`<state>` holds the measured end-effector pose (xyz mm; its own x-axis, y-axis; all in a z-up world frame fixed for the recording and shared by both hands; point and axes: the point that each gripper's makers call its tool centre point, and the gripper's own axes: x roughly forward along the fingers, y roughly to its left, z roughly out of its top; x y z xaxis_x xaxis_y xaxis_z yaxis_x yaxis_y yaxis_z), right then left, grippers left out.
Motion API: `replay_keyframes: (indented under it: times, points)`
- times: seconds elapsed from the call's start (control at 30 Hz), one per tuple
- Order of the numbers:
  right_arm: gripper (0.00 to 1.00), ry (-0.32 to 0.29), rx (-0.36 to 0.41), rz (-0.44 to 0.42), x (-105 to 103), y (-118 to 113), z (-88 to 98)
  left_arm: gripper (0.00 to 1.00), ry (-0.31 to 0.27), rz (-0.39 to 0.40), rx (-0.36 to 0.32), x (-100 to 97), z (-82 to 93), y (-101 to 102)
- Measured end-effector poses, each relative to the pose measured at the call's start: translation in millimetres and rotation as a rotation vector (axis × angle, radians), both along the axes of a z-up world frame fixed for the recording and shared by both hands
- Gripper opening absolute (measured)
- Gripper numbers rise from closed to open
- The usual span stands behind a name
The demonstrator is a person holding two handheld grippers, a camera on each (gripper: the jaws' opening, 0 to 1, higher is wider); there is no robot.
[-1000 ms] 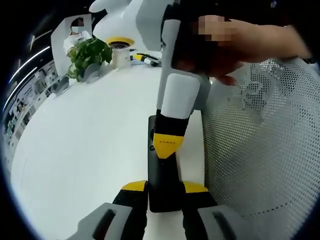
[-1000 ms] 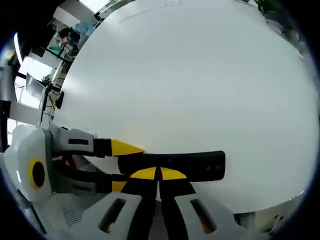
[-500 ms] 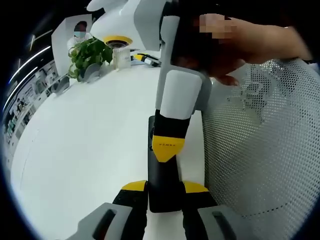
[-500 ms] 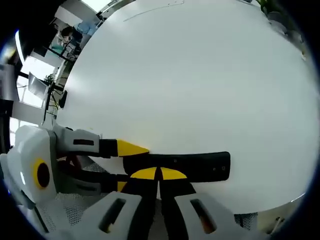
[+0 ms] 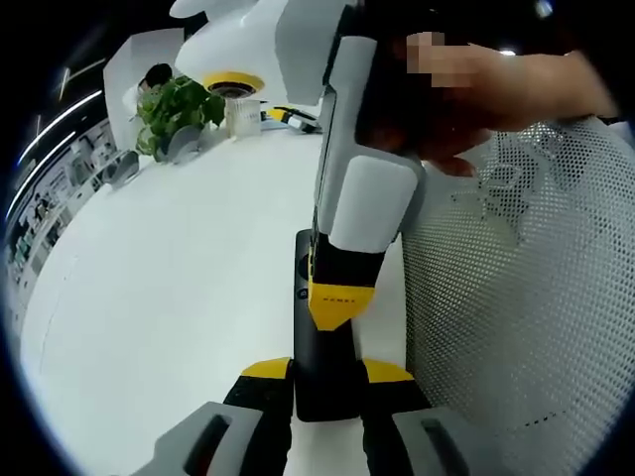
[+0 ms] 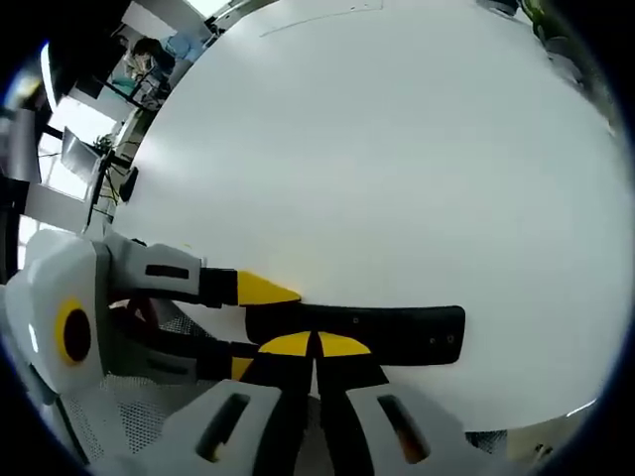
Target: Press the specified remote control buttons in sequence, fully releasing each button before pressing the next.
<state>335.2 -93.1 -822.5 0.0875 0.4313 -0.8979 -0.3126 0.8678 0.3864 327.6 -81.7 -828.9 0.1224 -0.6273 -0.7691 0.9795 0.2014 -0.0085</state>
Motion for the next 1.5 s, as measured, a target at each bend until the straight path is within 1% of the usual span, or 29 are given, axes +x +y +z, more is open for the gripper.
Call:
replay_keyframes:
  times: [0.2,0.3,0.37,0.47,0.5,0.53,0.57,0.67,0.7,0.73,0.83,0.93,0.97,1.0,1.03,1.07,1.13,1.17,1.2,1.23,1.27,1.3,1.37,1.5]
  points:
    - [0.00,0.006,-0.020,-0.003,1.9,-0.3,-0.7,0.25,0.000,0.005,0.016,0.3,-0.1,-0.3]
    - [0.00,0.005,-0.011,-0.010,1.9,-0.6,-0.9,0.25,0.000,0.010,0.014,0.0,0.4,-0.1]
    - [0.00,-0.013,-0.006,0.009,0.7,0.3,0.4,0.25,-0.002,0.015,0.010,0.0,0.4,0.1]
    - [0.00,-0.008,0.001,0.009,0.5,0.2,0.7,0.25,-0.003,0.019,0.005,0.0,0.2,0.5]
    - [0.00,0.007,0.013,0.001,0.1,-0.2,3.5,0.25,-0.004,0.020,0.002,0.0,0.2,0.7]
    - [0.00,0.008,0.046,-0.014,1.8,2.9,8.6,0.25,-0.004,0.021,-0.002,-0.1,0.4,0.9]
    - [0.00,-0.023,0.106,-0.051,8.8,7.4,18.4,0.25,-0.004,0.023,-0.004,-0.1,0.4,0.9]
    - [0.00,-0.051,0.191,-0.116,19.0,6.5,39.8,0.25,-0.008,0.030,-0.015,0.3,0.6,0.7]
    - [0.00,-0.077,0.213,-0.139,23.8,3.8,48.3,0.25,-0.007,0.033,-0.018,0.5,0.7,0.6]
    - [0.00,-0.087,0.218,-0.143,25.1,2.5,51.2,0.25,-0.009,0.035,-0.021,0.6,0.8,0.4]
    - [0.00,-0.175,0.236,-0.154,33.3,-7.7,72.2,0.25,-0.011,0.037,-0.023,0.8,0.8,0.0]
    - [0.00,-0.291,0.232,-0.134,39.4,-20.5,97.0,0.25,-0.012,0.037,-0.027,1.1,1.1,-0.3]
    - [0.00,-0.320,0.233,-0.131,40.6,-23.1,103.1,0.25,-0.012,0.037,-0.030,1.1,0.7,-0.4]
    - [0.00,-0.364,0.225,-0.129,42.4,-28.1,112.0,0.25,-0.012,0.037,-0.032,1.1,0.7,-0.4]
    - [0.00,-0.378,0.216,-0.137,42.3,-31.6,117.1,0.25,-0.012,0.038,-0.035,1.0,0.7,-0.4]
    - [0.00,-0.408,0.197,-0.140,42.8,-38.0,123.2,0.25,-0.012,0.038,-0.037,1.1,0.7,-0.4]
    - [0.00,-0.463,0.197,-0.144,44.4,-43.6,134.2,0.25,-0.013,0.036,-0.039,1.0,1.4,-0.8]
    - [0.00,-0.504,0.203,-0.155,44.3,-47.2,143.2,0.25,-0.014,0.036,-0.039,0.9,1.1,-0.8]
    - [0.00,-0.516,0.207,-0.157,44.0,-48.2,145.7,0.25,-0.014,0.036,-0.037,0.9,1.0,-0.8]
    - [0.00,-0.557,0.223,-0.164,40.5,-51.8,156.2,0.25,-0.014,0.035,-0.033,0.9,1.0,-1.1]
    - [0.00,-0.582,0.226,-0.174,39.1,-54.5,160.7,0.25,-0.016,0.031,-0.032,0.8,1.0,-1.0]
    - [0.00,-0.649,0.231,-0.179,38.0,-58.7,171.1,0.25,-0.018,0.026,-0.033,0.9,1.0,-1.3]
    - [0.03,-0.733,0.221,-0.187,34.0,-66.5,184.5,0.25,-0.017,0.026,-0.033,1.0,0.8,-1.2]
    - [0.11,-0.786,0.229,-0.185,19.4,-73.4,201.1,0.25,-0.014,0.034,-0.038,0.7,0.8,-0.8]
